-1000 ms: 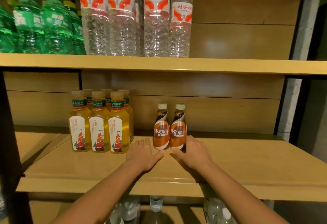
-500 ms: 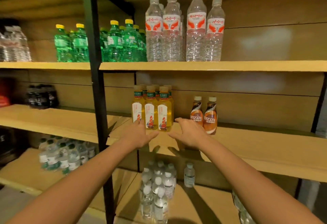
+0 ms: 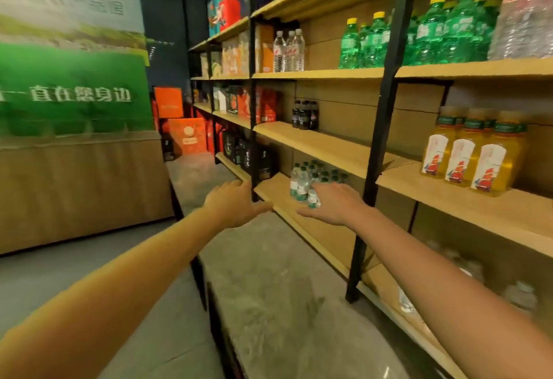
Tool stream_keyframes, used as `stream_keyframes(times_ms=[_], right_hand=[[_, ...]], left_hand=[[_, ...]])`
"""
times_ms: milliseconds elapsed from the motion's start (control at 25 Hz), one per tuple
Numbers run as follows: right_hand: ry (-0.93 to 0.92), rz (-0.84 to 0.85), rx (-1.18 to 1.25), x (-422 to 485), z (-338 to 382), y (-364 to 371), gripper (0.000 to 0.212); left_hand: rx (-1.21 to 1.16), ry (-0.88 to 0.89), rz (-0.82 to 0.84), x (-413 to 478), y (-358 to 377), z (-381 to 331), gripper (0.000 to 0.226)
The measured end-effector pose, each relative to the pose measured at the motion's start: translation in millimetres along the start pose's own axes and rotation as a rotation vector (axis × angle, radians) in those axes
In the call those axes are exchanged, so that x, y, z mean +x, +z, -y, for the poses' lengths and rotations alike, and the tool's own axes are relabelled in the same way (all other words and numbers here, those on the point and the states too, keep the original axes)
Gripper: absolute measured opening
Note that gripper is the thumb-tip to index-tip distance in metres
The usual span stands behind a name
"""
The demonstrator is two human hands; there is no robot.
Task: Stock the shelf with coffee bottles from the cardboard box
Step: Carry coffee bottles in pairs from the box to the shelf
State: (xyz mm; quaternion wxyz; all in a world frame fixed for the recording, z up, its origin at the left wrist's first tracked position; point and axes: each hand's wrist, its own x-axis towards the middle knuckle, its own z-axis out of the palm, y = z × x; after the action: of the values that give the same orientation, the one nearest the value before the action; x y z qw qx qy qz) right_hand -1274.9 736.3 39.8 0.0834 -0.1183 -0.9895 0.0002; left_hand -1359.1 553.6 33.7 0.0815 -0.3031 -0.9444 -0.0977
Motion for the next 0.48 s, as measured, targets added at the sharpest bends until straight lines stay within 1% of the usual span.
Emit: stream_keyframes(times_ms=[80,200,320,480], right_hand=[[-0.119,0.028,0.003,15.3,69.4,-0.1,0.074],[-0.324,0.010,0.043,31.2,177.3,-2.0,0.071],[-0.516,0.006,0.082,38.3,304.0,0.7,0.069],[-0.749,-0.020,0.120,26.8,484.6,2.3,0.073]], left_hand=[[0.011,-0.127,-0.006,-38.6,-18.5,69.4,0.082],[0.046,-0.317,-0.052,-101.6,-46.9,167.5,0.080],[0.079,-0.510,-0.093,-174.0,-76.5,261.9,0.081],[0.157,-0.735,-0.114,-278.0,-113.7,387.7,0.084]])
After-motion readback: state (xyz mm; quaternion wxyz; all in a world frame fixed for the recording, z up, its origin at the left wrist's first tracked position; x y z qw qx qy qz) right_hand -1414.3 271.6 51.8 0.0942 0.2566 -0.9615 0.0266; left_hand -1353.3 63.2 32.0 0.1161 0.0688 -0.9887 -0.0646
